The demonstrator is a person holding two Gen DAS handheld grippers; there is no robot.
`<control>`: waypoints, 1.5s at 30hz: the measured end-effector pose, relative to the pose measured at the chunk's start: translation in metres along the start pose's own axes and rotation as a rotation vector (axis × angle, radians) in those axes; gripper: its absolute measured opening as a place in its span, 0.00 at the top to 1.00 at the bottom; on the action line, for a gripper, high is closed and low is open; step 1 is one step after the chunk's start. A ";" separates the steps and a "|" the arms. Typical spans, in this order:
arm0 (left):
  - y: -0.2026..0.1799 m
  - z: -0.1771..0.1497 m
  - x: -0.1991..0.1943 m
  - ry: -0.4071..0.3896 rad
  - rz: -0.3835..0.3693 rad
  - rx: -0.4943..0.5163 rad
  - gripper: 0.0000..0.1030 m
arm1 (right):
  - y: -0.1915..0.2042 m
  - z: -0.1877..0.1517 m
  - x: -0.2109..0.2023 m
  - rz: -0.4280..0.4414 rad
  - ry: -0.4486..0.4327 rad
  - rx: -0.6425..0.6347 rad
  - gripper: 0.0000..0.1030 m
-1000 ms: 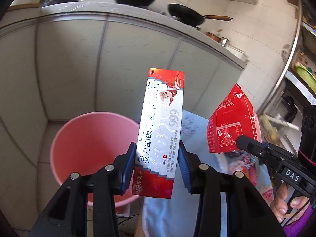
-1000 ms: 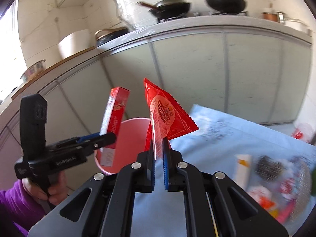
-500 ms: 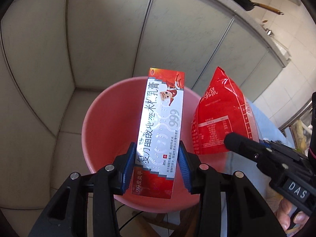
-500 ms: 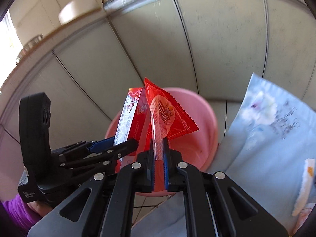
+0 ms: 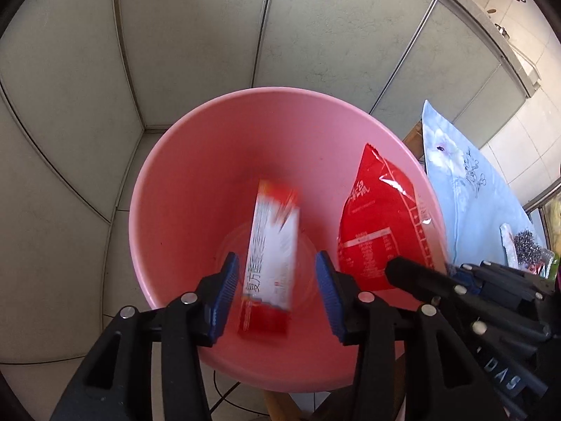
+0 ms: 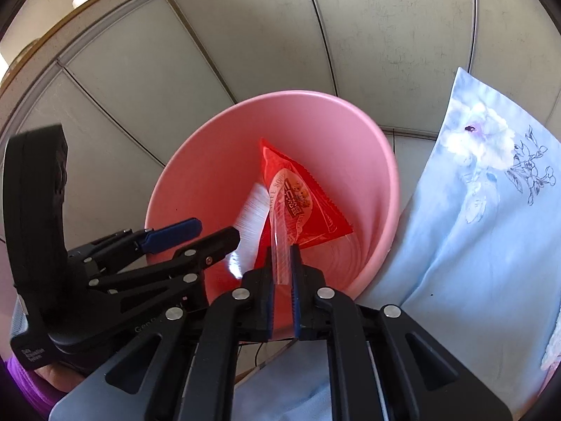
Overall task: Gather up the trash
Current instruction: 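Carry the box and bag over the pink bin and open both tools, then move both open tools back over the trash on the table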
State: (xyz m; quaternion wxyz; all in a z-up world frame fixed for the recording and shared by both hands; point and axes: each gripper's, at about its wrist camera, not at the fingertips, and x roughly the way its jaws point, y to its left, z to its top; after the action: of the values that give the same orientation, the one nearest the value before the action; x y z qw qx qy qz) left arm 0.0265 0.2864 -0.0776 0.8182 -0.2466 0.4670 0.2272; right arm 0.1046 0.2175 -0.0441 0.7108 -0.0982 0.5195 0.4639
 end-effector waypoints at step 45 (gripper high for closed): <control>-0.211 -0.078 -0.084 -0.097 -0.469 0.469 0.53 | -0.159 -0.175 -0.229 -0.352 -0.403 0.311 0.73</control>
State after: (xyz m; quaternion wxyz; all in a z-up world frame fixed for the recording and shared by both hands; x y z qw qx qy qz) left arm 0.0639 0.0625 0.0014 0.9038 -0.1415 0.3978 -0.0695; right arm 0.1058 -0.1066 0.0141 0.8754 0.0172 0.4079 0.2588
